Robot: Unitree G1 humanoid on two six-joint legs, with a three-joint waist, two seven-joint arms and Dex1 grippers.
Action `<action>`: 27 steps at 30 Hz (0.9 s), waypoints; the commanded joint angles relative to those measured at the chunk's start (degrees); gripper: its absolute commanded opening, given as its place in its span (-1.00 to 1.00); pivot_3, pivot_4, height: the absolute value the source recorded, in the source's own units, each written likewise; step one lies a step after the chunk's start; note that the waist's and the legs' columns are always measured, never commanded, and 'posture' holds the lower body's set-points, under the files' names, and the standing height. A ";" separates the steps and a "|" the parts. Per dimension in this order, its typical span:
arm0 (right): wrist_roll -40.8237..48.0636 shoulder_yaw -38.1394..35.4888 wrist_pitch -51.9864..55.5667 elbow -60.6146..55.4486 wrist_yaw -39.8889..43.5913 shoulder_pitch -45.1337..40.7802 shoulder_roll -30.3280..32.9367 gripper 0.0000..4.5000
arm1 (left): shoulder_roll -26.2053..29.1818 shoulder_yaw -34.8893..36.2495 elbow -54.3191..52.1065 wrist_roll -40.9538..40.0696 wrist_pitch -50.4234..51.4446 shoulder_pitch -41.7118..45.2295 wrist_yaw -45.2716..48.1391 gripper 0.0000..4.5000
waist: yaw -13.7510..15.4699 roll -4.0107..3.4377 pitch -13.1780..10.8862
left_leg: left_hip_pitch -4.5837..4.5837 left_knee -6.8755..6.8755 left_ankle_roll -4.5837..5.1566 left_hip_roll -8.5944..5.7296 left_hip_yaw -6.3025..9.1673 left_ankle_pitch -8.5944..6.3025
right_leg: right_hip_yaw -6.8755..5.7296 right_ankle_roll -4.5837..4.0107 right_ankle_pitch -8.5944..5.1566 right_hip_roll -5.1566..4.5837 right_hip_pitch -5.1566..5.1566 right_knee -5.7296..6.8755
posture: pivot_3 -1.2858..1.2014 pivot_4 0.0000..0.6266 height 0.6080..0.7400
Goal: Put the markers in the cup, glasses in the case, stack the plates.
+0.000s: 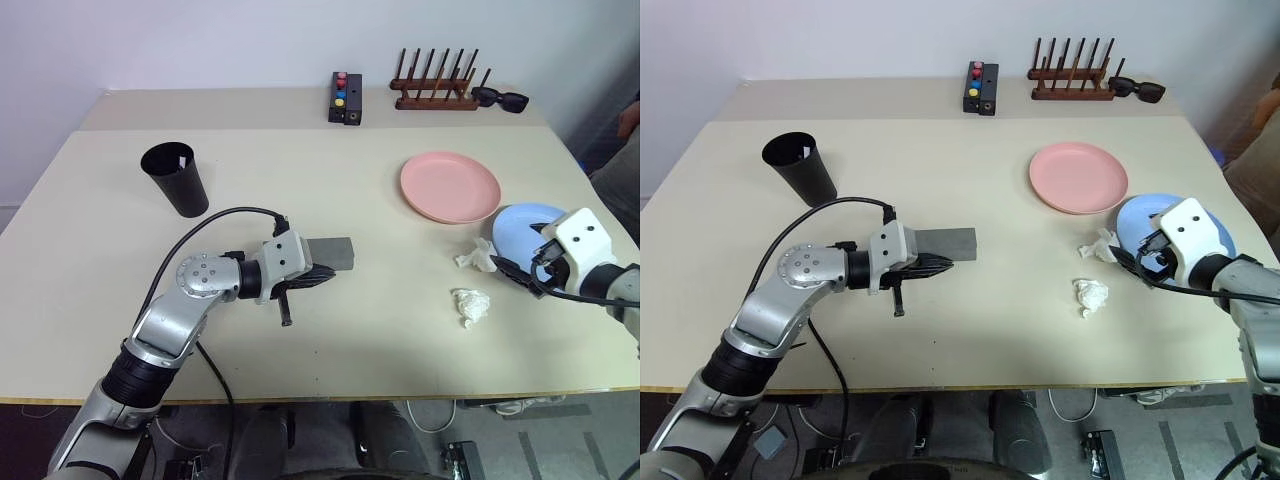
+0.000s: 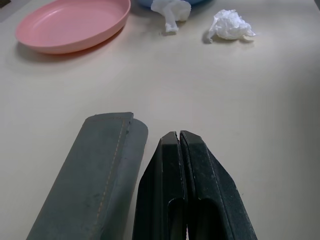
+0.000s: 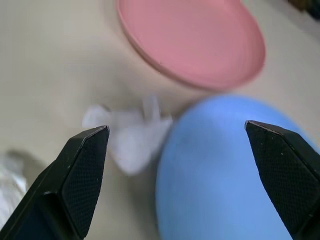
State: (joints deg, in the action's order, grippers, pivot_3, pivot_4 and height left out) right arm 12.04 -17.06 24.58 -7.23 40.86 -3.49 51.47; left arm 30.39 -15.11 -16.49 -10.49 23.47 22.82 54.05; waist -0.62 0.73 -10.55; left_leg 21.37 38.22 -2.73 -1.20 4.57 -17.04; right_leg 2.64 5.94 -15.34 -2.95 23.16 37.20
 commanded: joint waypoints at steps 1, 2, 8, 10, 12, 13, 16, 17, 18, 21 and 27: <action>-2.11 0.18 -1.74 2.29 0.94 -0.63 2.53 0.97 | 0.32 0.25 -0.95 0.31 -0.76 0.63 -0.49 -1.00 | 0.10 0.00 0.00 | 0.02 0.00 0.00 -0.01 0.00 0.00 | 0.00 0.00 0.00 -0.02 0.00 -0.01 | 0.03 -0.52 0.92; -2.24 0.18 -2.18 2.89 1.37 -0.60 2.84 0.97 | 0.46 0.38 -1.03 0.28 -0.76 0.47 -0.60 -1.00 | 0.08 0.00 0.00 | 0.02 0.00 0.00 -0.02 0.00 0.00 | -0.01 0.00 0.00 -0.03 0.00 -0.02 | 0.03 -0.52 0.92; -2.59 0.13 -5.70 5.73 1.63 -3.35 2.42 0.97 | 0.78 0.41 -0.93 0.17 -0.94 0.21 -1.03 -1.00 | -0.44 -0.01 0.00 | -0.01 0.00 0.00 0.00 -0.01 0.00 | 0.00 0.00 0.00 -0.01 0.00 -0.01 | 0.03 -0.52 0.92; -2.34 1.66 -7.24 6.48 2.09 -5.79 1.34 0.97 | 0.66 0.42 -0.70 0.17 -1.02 0.40 -1.17 -1.00 | -0.58 -0.03 -0.01 | -0.04 0.00 0.00 0.01 -0.04 0.00 | 0.04 -0.01 0.01 0.01 0.00 0.00 | 0.03 -0.52 0.92; -2.54 3.23 -9.01 7.48 2.27 -8.09 0.17 0.97 | 0.56 0.49 -0.47 0.14 -1.05 0.57 -1.30 -1.00 | -0.52 -0.03 -0.01 | -0.05 0.00 0.00 0.02 -0.04 0.00 | 0.04 -0.02 0.01 0.05 0.00 0.01 | 0.03 -0.52 0.92; -2.72 3.94 -9.67 8.37 2.06 -9.34 -0.43 0.97 | 0.51 0.52 -0.21 0.14 -1.10 0.74 -1.34 -1.00 | -0.42 -0.03 -0.01 | -0.05 0.00 0.00 0.03 -0.03 0.00 | 0.04 -0.02 0.01 0.06 0.01 0.00 | 0.03 -0.52 0.92; -5.17 8.97 -14.07 15.20 2.01 -15.81 -3.64 0.97 | 0.64 0.97 1.17 0.27 -1.51 1.45 -1.50 -1.00 | -0.43 -0.02 -0.02 | -0.03 0.00 0.00 0.02 -0.03 0.00 | 0.04 -0.02 0.01 0.03 0.01 0.00 | 0.03 -0.52 0.92; -5.85 10.08 -15.30 16.90 2.24 -17.14 -4.23 0.97 | 0.69 1.04 1.45 0.33 -1.63 1.58 -1.54 -1.00 | -0.41 -0.03 -0.03 | -0.04 0.00 -0.01 0.01 -0.05 0.00 | 0.04 -0.02 0.02 0.03 0.00 -0.01 | 0.03 -0.52 0.92; -6.49 11.04 -16.51 18.71 2.48 -18.48 -4.78 0.97 | 0.75 1.09 1.70 0.36 -1.75 1.74 -1.55 -1.00 | -0.41 -0.04 -0.03 | -0.02 0.01 -0.01 0.00 -0.05 0.00 | 0.04 -0.02 0.02 0.02 0.02 -0.01 | 0.03 -0.52 0.92; -8.49 14.49 -20.57 26.99 3.05 -24.59 -7.20 0.97 | 1.03 1.53 2.12 0.12 -1.75 2.18 -1.45 -1.00 | -0.37 -0.06 -0.05 | 0.02 0.00 -0.01 0.01 -0.04 0.00 | 0.04 -0.02 0.02 0.01 0.07 0.00 | 0.03 -0.52 0.92; -13.28 19.28 -30.30 48.67 2.87 -37.35 -11.29 0.97 | 1.61 1.97 1.83 -0.08 -1.58 1.97 -1.72 -1.00 | -0.57 -0.07 -0.05 | 0.02 -0.02 -0.02 0.00 -0.07 0.01 | 0.04 -0.06 0.05 0.00 0.12 0.00 | 0.03 -0.52 0.92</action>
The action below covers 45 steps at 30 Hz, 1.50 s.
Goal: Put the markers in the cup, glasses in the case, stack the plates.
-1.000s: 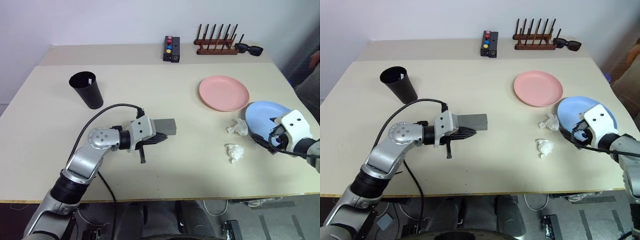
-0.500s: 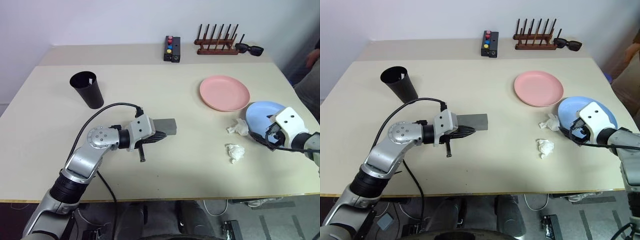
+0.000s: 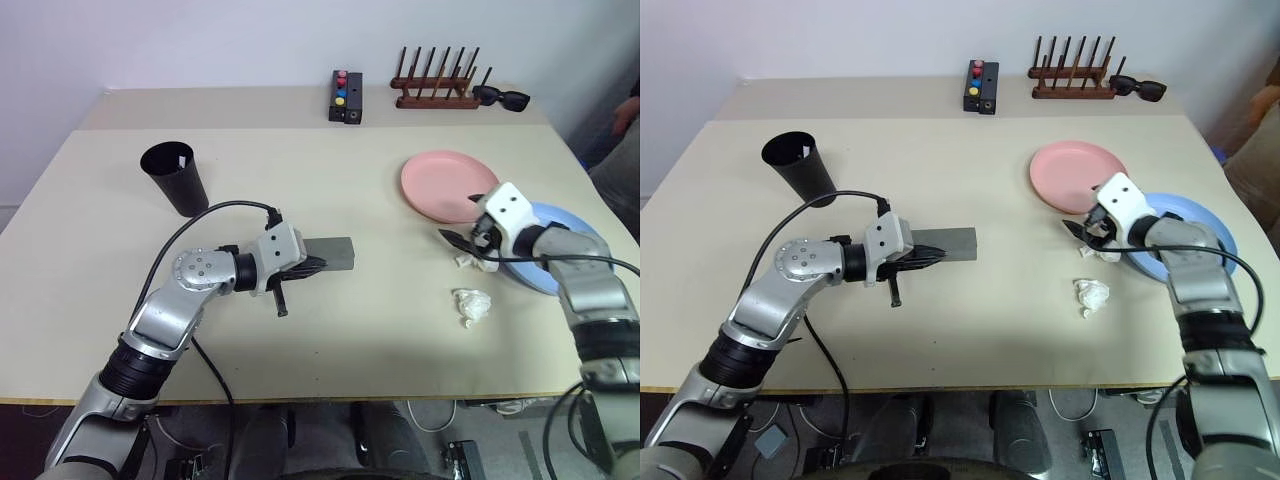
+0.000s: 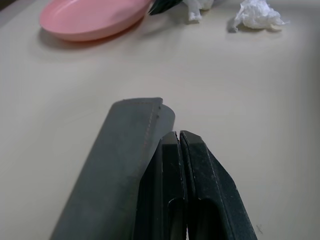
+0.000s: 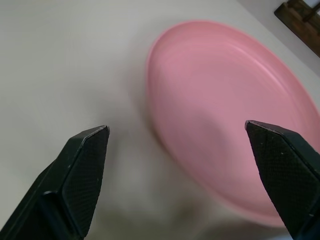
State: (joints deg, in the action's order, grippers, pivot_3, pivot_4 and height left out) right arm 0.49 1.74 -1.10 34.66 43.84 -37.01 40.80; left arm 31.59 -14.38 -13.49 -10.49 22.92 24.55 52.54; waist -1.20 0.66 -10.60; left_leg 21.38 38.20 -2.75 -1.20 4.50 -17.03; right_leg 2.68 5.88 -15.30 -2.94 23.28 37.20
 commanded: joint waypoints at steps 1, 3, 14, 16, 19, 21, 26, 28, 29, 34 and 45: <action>-2.37 1.16 -6.05 9.62 0.46 -5.26 -1.09 0.97 | 0.44 1.27 -1.31 -0.08 -0.96 0.12 -0.32 -1.00 | 0.02 0.00 0.00 | 0.00 -0.02 0.00 0.00 0.00 0.00 | 0.00 0.00 0.00 0.00 0.01 0.00 | 0.03 -0.52 0.92; -3.20 1.91 -8.34 14.12 1.29 -7.40 -1.83 0.97 | 0.48 1.25 -1.62 -0.12 -0.84 -0.08 -0.53 -1.00 | 0.16 0.00 0.00 | 0.01 -0.04 0.00 0.01 0.01 0.00 | -0.01 -0.01 0.00 0.01 0.02 0.00 | 0.03 -0.52 0.92; -4.49 1.99 -15.03 23.22 2.94 -10.90 -3.57 -0.97 | 1.19 1.62 -3.40 -0.27 -0.08 -1.48 -1.90 -1.00 | 0.01 -0.01 0.00 | 0.02 -0.05 -0.01 0.00 0.02 0.01 | 0.00 -0.01 0.00 -0.02 0.04 0.01 | 0.03 -0.52 0.92; -4.25 1.81 -16.34 21.46 3.59 -10.14 -3.34 -0.99 | 1.31 1.64 -3.50 -0.30 -0.05 -1.57 -2.02 -1.00 | 0.02 -0.01 0.00 | 0.01 -0.04 -0.02 0.01 0.03 0.01 | 0.00 -0.01 0.00 -0.01 0.02 0.01 | 0.03 -0.52 0.92; -2.32 1.41 -17.18 14.71 7.76 -7.01 -2.47 -0.99 | 1.44 1.68 -3.62 -0.40 0.07 -1.59 -2.09 -1.00 | 0.02 -0.01 0.00 | 0.01 -0.05 -0.02 0.01 0.03 0.01 | 0.00 -0.01 0.01 0.00 0.03 0.01 | 0.03 -0.52 0.92; -0.99 1.30 -17.49 9.50 10.71 -4.37 -1.74 -0.99 | 1.49 1.63 -3.66 -0.39 0.09 -1.61 -2.10 -1.00 | 0.04 -0.01 0.00 | 0.02 -0.06 -0.02 0.01 0.04 0.01 | 0.00 -0.01 0.01 0.01 0.04 0.00 | 0.03 -0.52 0.92; 2.39 1.83 -12.98 -7.70 17.07 4.04 0.33 -0.99 | 1.45 1.22 -3.40 -0.33 -0.09 -1.41 -1.87 -1.00 | 0.12 -0.01 0.00 | 0.02 -0.06 -0.01 0.02 0.06 0.01 | 0.00 -0.01 0.01 -0.01 0.04 0.01 | 0.03 -0.52 0.92; 2.69 1.92 -11.13 -12.04 17.65 6.58 0.78 -0.99 | 1.44 1.06 -3.36 -0.32 -0.20 -1.39 -1.79 -1.00 | 0.10 -0.02 0.00 | 0.01 -0.05 -0.01 0.03 0.07 0.01 | 0.00 -0.01 0.01 0.00 0.03 0.03 | 0.03 -0.52 0.92; 2.82 2.02 -9.71 -14.01 18.14 7.91 1.04 -0.99 | 1.45 1.02 -3.35 -0.31 -0.26 -1.37 -1.75 -1.00 | 0.11 -0.02 0.00 | 0.00 -0.05 -0.02 0.03 0.07 0.01 | 0.00 -0.01 0.01 0.00 0.03 0.03 | 0.03 -0.52 0.92; 2.22 0.40 -7.74 -18.75 15.60 11.89 0.97 -0.34 | 1.48 0.89 -3.33 -0.28 -0.42 -1.38 -1.60 -1.00 | 0.22 -0.02 0.00 | 0.00 -0.02 -0.02 0.01 0.07 0.01 | -0.01 -0.02 0.02 0.00 0.01 0.05 | 0.03 -0.52 0.92; 11.78 -16.71 9.23 -40.52 9.43 25.60 8.10 0.31 | 1.36 1.09 -4.52 -0.56 0.03 -2.20 -2.18 -1.00 | 0.45 -0.01 -0.01 | 0.04 -0.02 -0.01 0.02 0.11 0.01 | -0.03 -0.02 0.02 -0.09 -0.01 0.01 | 0.03 -0.52 0.92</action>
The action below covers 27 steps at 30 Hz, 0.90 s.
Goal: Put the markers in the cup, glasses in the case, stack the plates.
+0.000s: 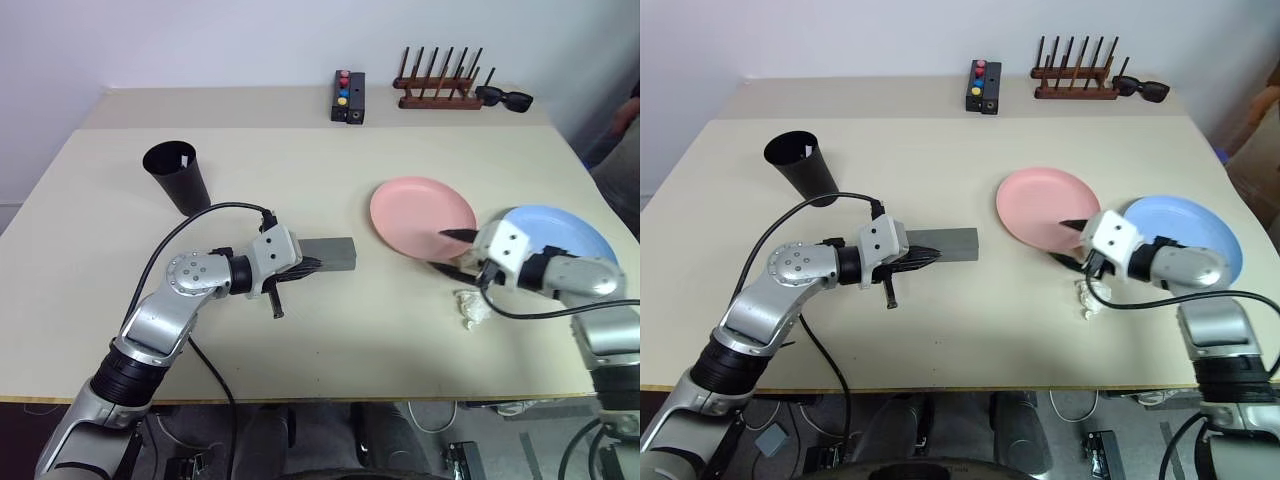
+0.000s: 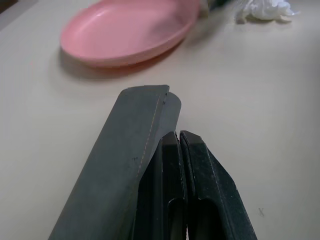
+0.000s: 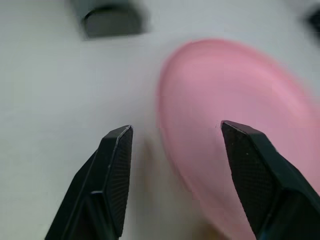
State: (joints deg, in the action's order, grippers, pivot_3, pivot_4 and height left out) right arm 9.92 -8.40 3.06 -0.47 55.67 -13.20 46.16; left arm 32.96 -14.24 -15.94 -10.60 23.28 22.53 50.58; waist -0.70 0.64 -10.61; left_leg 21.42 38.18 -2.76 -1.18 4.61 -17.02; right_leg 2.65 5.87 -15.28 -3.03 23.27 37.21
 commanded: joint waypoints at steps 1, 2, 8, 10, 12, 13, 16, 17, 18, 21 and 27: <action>2.48 -8.25 7.13 -6.71 -2.89 3.08 3.78 0.31 | -0.08 0.92 -2.06 -0.48 -0.39 -0.17 -0.22 -1.00 | -0.01 0.01 0.00 | -0.04 0.00 0.00 -0.01 0.00 0.00 | 0.00 0.00 0.00 0.02 -0.04 0.00 | 0.03 -0.52 0.92; 1.95 -10.38 8.46 -7.72 -3.15 5.45 5.06 0.31 | -0.29 0.83 -1.97 -0.60 -0.59 -0.02 -0.11 -1.00 | 0.01 0.00 0.00 | -0.04 0.00 0.00 -0.02 0.01 0.00 | -0.01 0.00 0.00 0.03 -0.05 0.00 | 0.03 -0.52 0.92; -1.98 -15.66 13.22 -7.49 -6.58 16.80 7.61 0.31 | -4.68 2.21 -2.92 -6.86 0.27 2.34 1.68 -1.00 | 0.10 0.04 -0.01 | -0.04 0.01 0.00 -0.02 -0.01 0.00 | -0.04 0.00 -0.01 0.05 -0.12 -0.05 | 0.03 -0.52 0.92; -3.42 -15.37 14.08 -6.28 -8.44 18.41 7.40 0.31 | -5.08 1.89 -3.56 -7.76 0.52 2.54 2.26 -1.00 | -0.25 0.02 0.00 | -0.06 0.03 0.00 -0.02 -0.06 0.00 | 0.01 0.00 0.00 0.06 -0.11 -0.03 | 0.03 -0.52 0.92; -4.66 -14.71 13.13 -4.67 -9.85 19.47 7.11 0.31 | -5.10 1.09 -3.94 -7.74 0.60 2.37 2.43 -1.00 | -0.35 -0.02 0.02 | -0.10 0.02 0.00 0.00 -0.10 0.00 | 0.04 -0.01 -0.01 0.12 -0.10 -0.02 | 0.03 -0.52 0.92; -4.71 -14.47 12.95 -3.63 -10.68 19.22 6.58 0.31 | -5.20 0.53 -3.95 -7.39 0.40 2.25 2.26 -1.00 | -0.35 -0.05 0.04 | -0.12 0.01 0.00 0.01 -0.10 0.00 | 0.04 -0.01 -0.01 0.14 -0.10 -0.02 | 0.03 -0.52 0.92; -6.18 -12.72 11.26 -0.40 -12.69 18.14 6.11 0.20 | -5.43 -0.87 -3.88 -6.31 -0.37 1.98 2.00 -1.00 | -0.24 -0.05 0.04 | -0.11 0.02 0.00 0.00 -0.11 0.00 | 0.05 -0.01 -0.01 0.16 -0.11 -0.01 | 0.03 -0.52 0.92; -6.41 -12.22 10.84 0.66 -13.19 17.62 5.99 0.08 | -5.49 -1.16 -3.89 -6.14 -0.53 1.94 1.95 -1.00 | -0.22 -0.05 0.04 | -0.11 0.02 0.00 0.00 -0.11 0.00 | 0.05 -0.01 -0.01 0.15 -0.12 -0.02 | 0.03 -0.52 0.92; -6.68 -11.64 10.30 1.75 -13.56 17.14 6.02 -0.07 | -5.59 -1.32 -3.85 -6.06 -0.58 1.97 1.86 -1.00 | -0.17 -0.05 0.04 | -0.11 0.03 0.00 -0.01 -0.12 0.00 | 0.06 -0.01 -0.01 0.15 -0.12 -0.03 | 0.03 -0.52 0.92; -6.49 -11.00 9.44 3.55 -13.74 16.25 6.14 -0.75 | -5.71 -1.29 -3.49 -5.79 -0.88 2.10 1.75 -1.00 | -0.09 -0.04 0.03 | -0.10 0.02 0.00 -0.01 -0.12 0.00 | 0.06 -0.01 -0.01 0.15 -0.11 -0.04 | 0.03 -0.52 0.92; -6.35 -10.83 8.58 3.85 -13.97 15.71 6.73 -0.98 | -5.65 -0.99 -2.62 -5.30 -1.43 2.62 1.66 -1.00 | -0.07 -0.04 0.03 | -0.10 0.03 0.00 -0.01 -0.11 0.00 | 0.06 -0.01 -0.01 0.15 -0.12 -0.03 | 0.03 -0.52 0.92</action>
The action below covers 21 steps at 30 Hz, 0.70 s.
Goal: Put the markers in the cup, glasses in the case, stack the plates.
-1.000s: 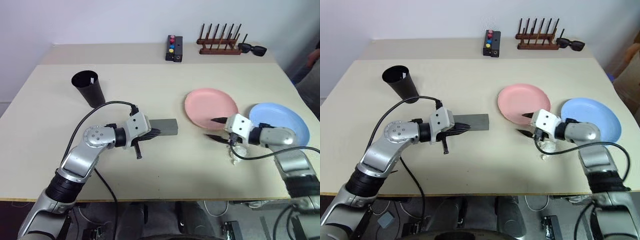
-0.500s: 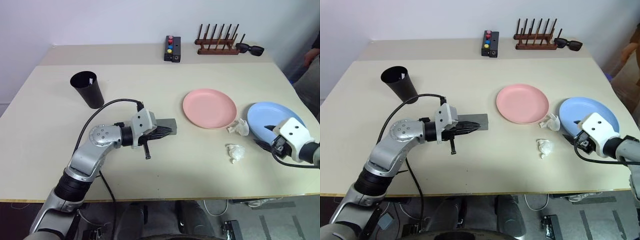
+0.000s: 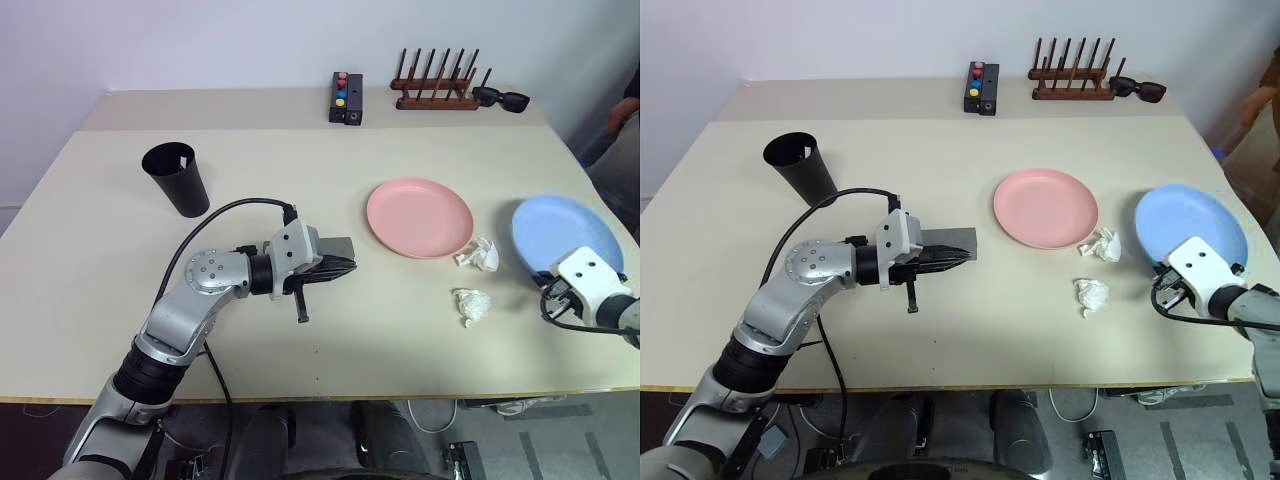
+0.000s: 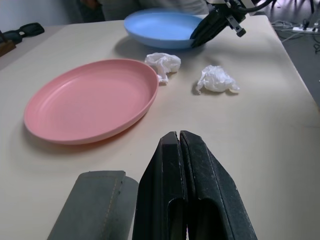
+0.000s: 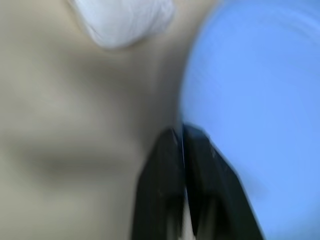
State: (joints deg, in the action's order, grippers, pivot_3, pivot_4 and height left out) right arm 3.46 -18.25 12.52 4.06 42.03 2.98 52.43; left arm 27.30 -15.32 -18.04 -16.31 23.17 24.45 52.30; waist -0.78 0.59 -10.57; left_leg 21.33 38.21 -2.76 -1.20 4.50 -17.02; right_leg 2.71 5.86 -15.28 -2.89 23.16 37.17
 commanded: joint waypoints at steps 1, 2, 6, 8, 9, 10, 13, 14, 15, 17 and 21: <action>-0.02 -1.44 -1.21 -1.20 -0.81 -0.54 0.57 -0.98 | -0.01 0.12 -0.47 0.45 -1.34 0.74 -0.05 -1.00 | 0.00 0.00 0.00 | 0.00 0.00 0.00 0.00 0.00 0.00 | 0.00 0.00 0.00 0.00 0.00 0.00 | 0.03 -0.52 0.92; -0.74 -1.84 -2.47 -1.67 -1.70 -0.67 0.84 -0.98 | -0.03 0.16 -0.44 0.51 -1.37 0.75 -0.04 -1.00 | -0.01 0.00 0.00 | 0.00 0.00 0.00 0.00 0.00 0.00 | 0.00 0.00 0.00 0.00 0.00 0.00 | 0.03 -0.52 0.92; -3.93 -2.09 -7.63 -4.77 -3.95 -2.59 3.03 -0.98 | 0.01 0.61 0.48 1.39 -2.07 0.89 -0.27 -1.00 | -0.17 -0.05 -0.01 | 0.00 0.00 0.00 0.00 -0.01 0.00 | 0.00 0.00 0.00 0.00 0.00 0.00 | 0.03 -0.52 0.92; -1.51 -1.15 -7.67 -9.35 -2.26 -5.78 2.91 -0.98 | 0.05 1.69 1.71 1.40 -2.20 1.35 -0.69 -1.00 | -0.38 -0.10 0.00 | -0.01 0.00 0.00 0.00 -0.02 0.00 | 0.02 0.00 0.00 0.01 0.03 0.01 | 0.03 -0.52 0.92; 0.68 -0.18 -6.78 -11.94 -1.00 -8.23 2.50 -0.98 | 0.10 2.49 2.52 1.34 -2.25 1.70 -1.07 -1.00 | -0.62 -0.11 -0.02 | -0.01 -0.01 0.00 0.01 -0.02 0.00 | 0.03 0.00 0.00 0.03 0.03 0.02 | 0.03 -0.52 0.92; 2.38 1.32 -5.65 -14.05 0.37 -10.74 2.04 -0.98 | 0.18 3.26 3.62 1.40 -2.58 2.23 -1.36 -1.00 | -0.74 -0.14 -0.02 | -0.02 -0.01 0.00 0.04 -0.01 0.00 | 0.05 0.00 0.00 0.09 0.05 0.02 | 0.03 -0.52 0.92; 3.52 7.71 -3.75 -16.63 3.99 -16.40 0.66 -0.98 | 0.28 4.80 6.94 1.86 -4.25 4.11 -2.13 -1.00 | -0.42 -0.11 -0.03 | -0.02 -0.01 -0.02 0.06 0.09 0.01 | 0.01 -0.01 0.01 0.16 0.04 0.04 | 0.03 -0.52 0.92; 3.26 10.94 -3.27 -16.56 5.05 -18.91 -0.41 -0.98 | 0.20 5.41 8.20 1.84 -4.69 4.95 -2.41 -1.00 | -0.32 -0.04 -0.04 | -0.02 -0.01 -0.02 0.07 0.10 0.01 | -0.03 -0.01 0.00 0.17 0.03 0.03 | 0.03 -0.52 0.92; 3.22 13.86 -2.64 -16.28 6.02 -21.33 -1.74 -0.98 | 0.17 5.94 9.17 1.79 -4.98 5.67 -2.55 -1.00 | -0.27 -0.01 -0.05 | -0.02 0.00 -0.02 0.08 0.10 0.01 | -0.04 -0.02 0.01 0.17 0.02 0.02 | 0.03 -0.52 0.92; 0.60 19.97 -4.13 -13.30 7.98 -25.88 -4.22 -0.98 | 0.45 6.70 10.03 1.60 -5.35 6.40 -2.49 -1.00 | -0.18 -0.01 -0.05 | 0.02 0.01 -0.03 0.05 0.11 0.02 | -0.04 -0.03 0.01 0.10 0.03 0.00 | 0.03 -0.52 0.92; -2.67 24.71 -7.68 -3.44 8.71 -31.32 -7.14 -0.98 | 1.15 7.29 8.50 1.57 -5.40 4.84 -2.65 -1.00 | 0.25 -0.01 -0.06 | 0.14 0.02 -0.03 -0.01 0.10 0.02 | -0.05 -0.01 0.02 -0.08 0.14 -0.01 | 0.03 -0.52 0.92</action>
State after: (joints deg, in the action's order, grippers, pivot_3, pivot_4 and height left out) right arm 2.15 7.75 7.03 -1.90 50.82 -26.58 44.50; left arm 27.88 -9.60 -7.29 -14.49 18.58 29.62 49.80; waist -0.53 0.58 -10.64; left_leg 21.52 38.22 -2.79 -1.20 4.60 -17.01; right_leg 2.66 5.85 -15.26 -3.02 23.34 37.14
